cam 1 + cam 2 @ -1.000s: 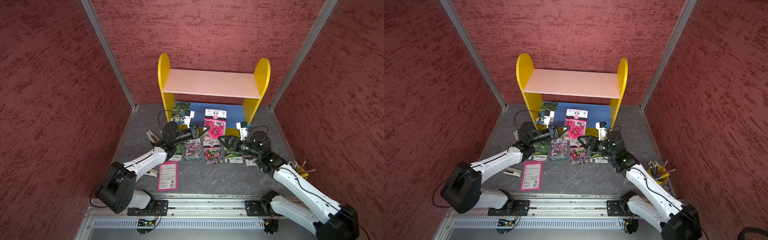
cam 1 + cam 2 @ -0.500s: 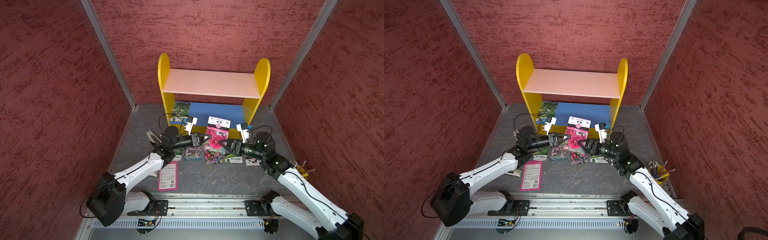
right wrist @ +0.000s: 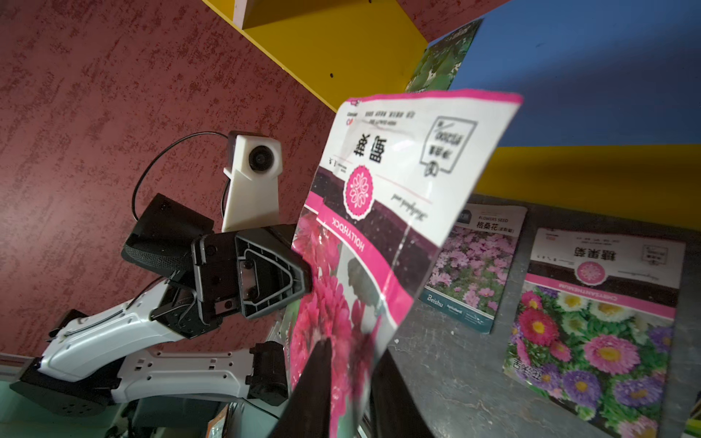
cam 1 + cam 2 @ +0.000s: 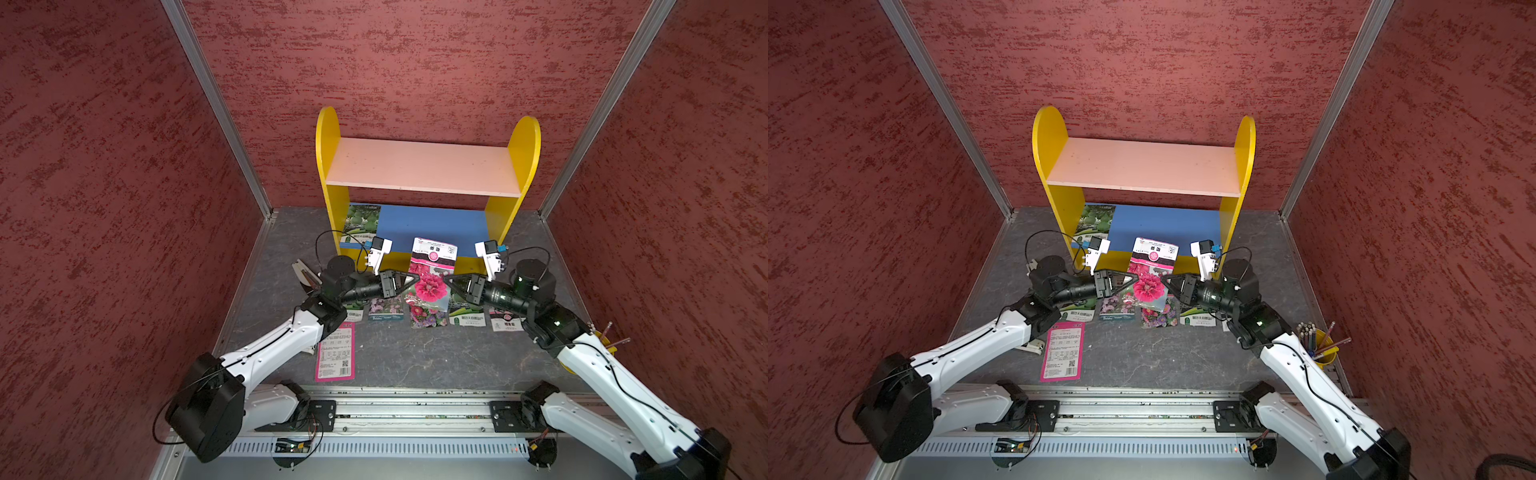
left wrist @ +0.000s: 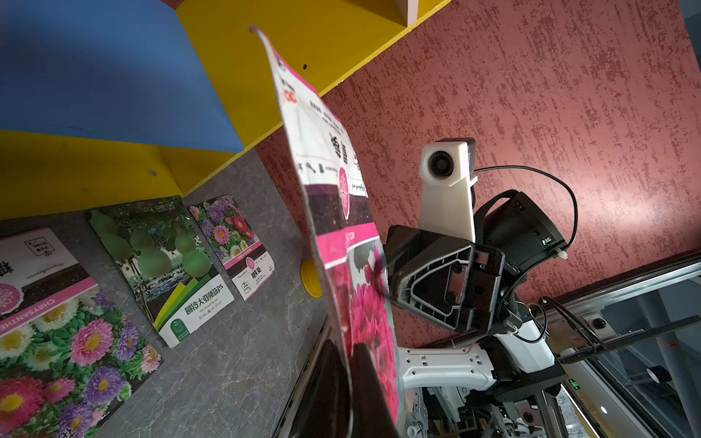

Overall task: Take the seed bag off the shelf
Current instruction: Place the seed packet at the center of the board.

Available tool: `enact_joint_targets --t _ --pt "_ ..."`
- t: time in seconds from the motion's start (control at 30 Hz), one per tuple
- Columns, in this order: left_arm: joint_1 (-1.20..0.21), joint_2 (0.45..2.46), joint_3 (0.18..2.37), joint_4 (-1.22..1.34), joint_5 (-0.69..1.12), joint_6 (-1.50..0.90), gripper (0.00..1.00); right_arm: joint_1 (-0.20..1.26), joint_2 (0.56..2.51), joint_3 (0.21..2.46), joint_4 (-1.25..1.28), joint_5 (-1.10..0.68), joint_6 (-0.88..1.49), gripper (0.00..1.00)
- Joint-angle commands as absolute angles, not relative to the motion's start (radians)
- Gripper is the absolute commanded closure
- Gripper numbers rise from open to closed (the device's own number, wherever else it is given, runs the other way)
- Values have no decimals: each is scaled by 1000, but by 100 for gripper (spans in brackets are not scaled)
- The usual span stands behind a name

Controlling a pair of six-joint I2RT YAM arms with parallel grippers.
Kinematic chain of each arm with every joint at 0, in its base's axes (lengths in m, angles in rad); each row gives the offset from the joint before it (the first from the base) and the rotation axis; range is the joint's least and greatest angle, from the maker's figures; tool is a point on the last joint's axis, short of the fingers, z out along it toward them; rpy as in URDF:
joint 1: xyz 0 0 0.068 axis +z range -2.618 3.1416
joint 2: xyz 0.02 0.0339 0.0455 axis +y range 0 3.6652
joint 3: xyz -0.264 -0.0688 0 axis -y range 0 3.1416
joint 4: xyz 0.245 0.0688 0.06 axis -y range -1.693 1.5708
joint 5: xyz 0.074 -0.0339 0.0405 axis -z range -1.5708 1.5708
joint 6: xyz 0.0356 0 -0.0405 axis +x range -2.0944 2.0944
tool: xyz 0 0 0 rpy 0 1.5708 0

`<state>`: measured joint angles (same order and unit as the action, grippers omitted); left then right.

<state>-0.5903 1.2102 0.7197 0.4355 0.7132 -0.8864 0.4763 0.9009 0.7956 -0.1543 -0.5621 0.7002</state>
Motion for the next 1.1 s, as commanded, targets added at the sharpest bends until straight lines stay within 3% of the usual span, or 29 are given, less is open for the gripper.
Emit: enact_joint_targets --t 0.0,0.07,0.13,0.23,0.43,0.8,1.07 --pt "-593 1188 717 422 709 -860 100 477 905 820 -127 -582 705 85" --pt "-593 1187 722 420 707 -859 95 478 908 816 -117 -590 712 92" --pt "-593 1186 726 412 705 -853 81 477 912 816 -110 -591 713 100" --pt "-592 1173 745 321 681 -808 60 477 910 813 -111 -588 715 100" --pt "-545 1077 760 56 604 -692 0 476 879 779 -132 -581 725 100" --pt "-476 880 826 -387 488 -477 0 509 806 604 -129 -600 768 100" --pt "-457 738 761 -477 433 -482 0 655 801 524 -149 -480 786 100"
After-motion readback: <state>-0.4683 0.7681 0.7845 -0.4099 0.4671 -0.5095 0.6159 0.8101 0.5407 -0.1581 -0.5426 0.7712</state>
